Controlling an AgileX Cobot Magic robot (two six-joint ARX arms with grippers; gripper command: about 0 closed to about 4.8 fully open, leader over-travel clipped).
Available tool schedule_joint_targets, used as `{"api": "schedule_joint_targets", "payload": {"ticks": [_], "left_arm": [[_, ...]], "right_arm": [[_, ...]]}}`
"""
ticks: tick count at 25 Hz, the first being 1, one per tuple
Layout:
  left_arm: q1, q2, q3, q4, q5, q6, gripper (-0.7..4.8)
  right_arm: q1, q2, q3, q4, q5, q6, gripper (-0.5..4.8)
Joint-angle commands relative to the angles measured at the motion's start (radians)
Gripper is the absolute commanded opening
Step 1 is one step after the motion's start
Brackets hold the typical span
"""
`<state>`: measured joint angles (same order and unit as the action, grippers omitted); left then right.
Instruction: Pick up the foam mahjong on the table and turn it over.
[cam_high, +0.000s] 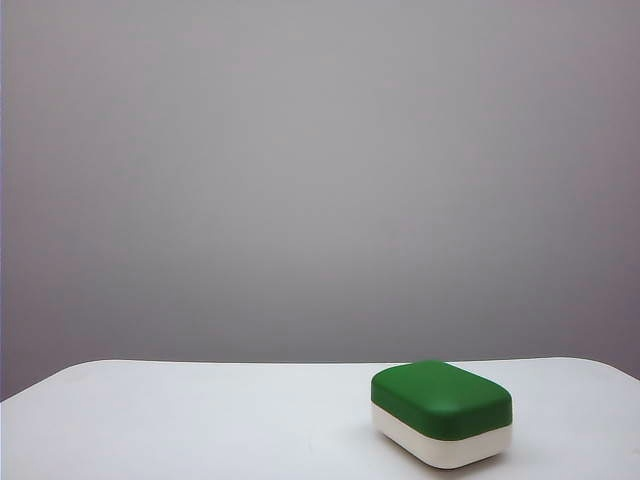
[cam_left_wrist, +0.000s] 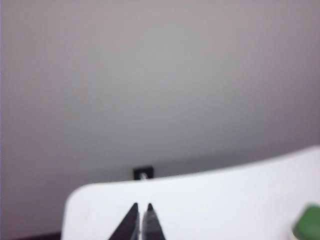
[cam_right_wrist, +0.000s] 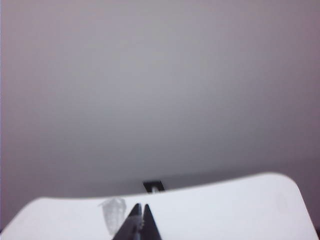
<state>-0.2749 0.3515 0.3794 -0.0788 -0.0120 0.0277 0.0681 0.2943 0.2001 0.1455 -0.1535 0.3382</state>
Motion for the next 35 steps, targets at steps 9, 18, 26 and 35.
{"api": "schedule_joint_targets", "payload": {"ticks": [9, 18, 26, 35], "left_arm": [[-0.001, 0.404, 0.105, 0.005, 0.241, 0.092, 0.18], [-0.04, 0.425, 0.12, -0.068, 0.314, 0.088, 0.17], [-0.142, 0.428, 0.129, -0.089, 0.343, 0.069, 0.17], [-0.143, 0.434, 0.129, -0.091, 0.392, 0.068, 0.17]], "right_arm": [[-0.019, 0.797, 0.287, 0.083, -0.36, -0.166, 1.33], [-0.014, 1.34, 0.611, 0.022, -0.585, -0.188, 3.2], [-0.01, 1.58, 0.751, -0.162, -0.586, -0.269, 3.2], [0.057, 1.59, 0.75, -0.282, -0.565, -0.365, 3.33]]}}
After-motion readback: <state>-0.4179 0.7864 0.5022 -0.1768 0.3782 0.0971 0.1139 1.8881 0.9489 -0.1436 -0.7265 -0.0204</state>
